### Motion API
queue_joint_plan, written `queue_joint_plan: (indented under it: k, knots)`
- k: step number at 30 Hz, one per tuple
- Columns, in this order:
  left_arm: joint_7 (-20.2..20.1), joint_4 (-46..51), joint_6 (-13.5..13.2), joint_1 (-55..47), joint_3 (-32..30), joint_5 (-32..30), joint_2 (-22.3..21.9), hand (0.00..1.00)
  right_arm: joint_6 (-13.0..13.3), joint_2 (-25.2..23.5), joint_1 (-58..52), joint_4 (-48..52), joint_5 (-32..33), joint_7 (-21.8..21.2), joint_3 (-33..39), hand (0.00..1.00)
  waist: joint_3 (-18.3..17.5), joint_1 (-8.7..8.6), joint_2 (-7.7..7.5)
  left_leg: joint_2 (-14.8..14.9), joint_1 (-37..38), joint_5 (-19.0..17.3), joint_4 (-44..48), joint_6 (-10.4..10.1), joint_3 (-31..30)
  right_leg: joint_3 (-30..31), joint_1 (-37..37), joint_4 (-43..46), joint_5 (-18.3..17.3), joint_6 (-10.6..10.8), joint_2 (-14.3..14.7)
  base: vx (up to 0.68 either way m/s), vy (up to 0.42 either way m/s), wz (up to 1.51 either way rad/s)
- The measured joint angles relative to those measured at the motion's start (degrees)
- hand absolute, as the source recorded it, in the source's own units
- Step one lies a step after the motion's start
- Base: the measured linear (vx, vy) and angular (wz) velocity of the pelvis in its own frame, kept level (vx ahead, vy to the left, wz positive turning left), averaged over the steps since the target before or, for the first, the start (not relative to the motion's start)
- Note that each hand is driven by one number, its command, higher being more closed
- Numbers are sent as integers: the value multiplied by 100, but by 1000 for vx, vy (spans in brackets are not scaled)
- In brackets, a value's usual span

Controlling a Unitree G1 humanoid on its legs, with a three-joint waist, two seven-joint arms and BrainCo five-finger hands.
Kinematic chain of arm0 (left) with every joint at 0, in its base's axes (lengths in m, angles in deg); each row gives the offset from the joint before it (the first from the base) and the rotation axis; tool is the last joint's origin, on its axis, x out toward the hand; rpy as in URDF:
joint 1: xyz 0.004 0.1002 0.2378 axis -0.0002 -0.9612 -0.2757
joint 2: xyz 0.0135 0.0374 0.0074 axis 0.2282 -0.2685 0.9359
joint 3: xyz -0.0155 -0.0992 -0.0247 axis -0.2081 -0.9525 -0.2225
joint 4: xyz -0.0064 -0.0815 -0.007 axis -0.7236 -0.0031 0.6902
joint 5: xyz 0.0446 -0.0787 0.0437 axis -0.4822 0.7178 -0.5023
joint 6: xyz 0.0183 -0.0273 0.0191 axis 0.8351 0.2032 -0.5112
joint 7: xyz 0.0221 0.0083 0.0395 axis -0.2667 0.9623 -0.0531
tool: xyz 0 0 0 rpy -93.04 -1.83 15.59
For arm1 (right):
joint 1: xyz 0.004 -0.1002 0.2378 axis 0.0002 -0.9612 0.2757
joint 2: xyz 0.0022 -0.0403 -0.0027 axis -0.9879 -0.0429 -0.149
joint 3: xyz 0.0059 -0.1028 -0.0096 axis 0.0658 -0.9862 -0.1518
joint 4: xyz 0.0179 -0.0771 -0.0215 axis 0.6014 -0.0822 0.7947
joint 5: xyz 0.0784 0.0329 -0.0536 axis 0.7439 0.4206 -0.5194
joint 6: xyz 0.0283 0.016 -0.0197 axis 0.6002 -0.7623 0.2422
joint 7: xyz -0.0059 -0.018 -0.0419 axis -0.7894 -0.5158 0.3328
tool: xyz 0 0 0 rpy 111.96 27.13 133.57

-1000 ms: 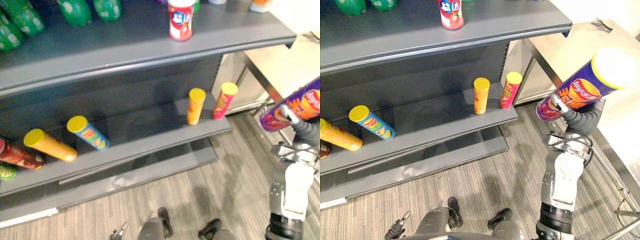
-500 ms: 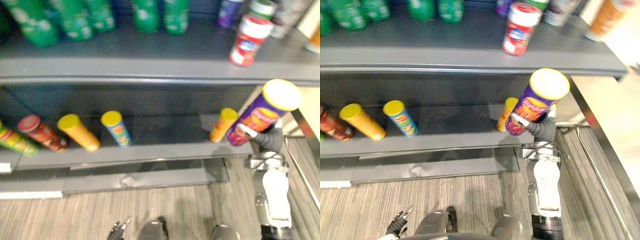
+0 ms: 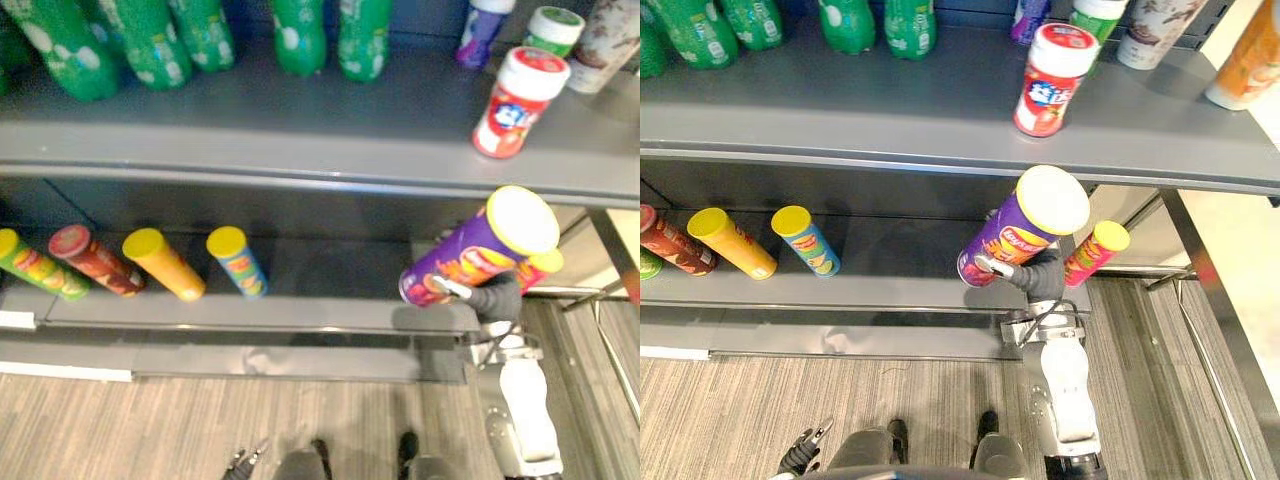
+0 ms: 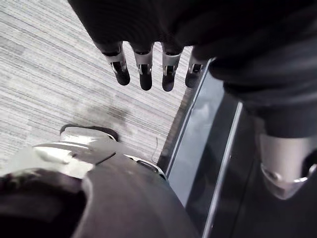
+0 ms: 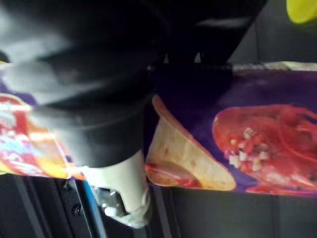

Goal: Put the gum and the chips on the shelf.

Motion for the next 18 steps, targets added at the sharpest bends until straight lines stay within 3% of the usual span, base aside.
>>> queue_joint_plan:
  k: [7, 18]
  knots:
    - [11, -40, 5, -35, -219, -74, -75, 0, -1, -44, -249, 8, -5, -119, -57, 100, -259, -13, -24, 42, 389, 649, -1120, -131, 55, -17, 6, -312, 129, -174, 186, 31, -97, -2]
    - [139, -205, 1, -8, -433, -488, -118, 0, -127, -40, -397, -326, -15, -227, -806, 100, -515, -17, -55, -24, 617, 858, -1486, -137, 60, -24, 113, -509, 232, -171, 194, 18, 0, 0]
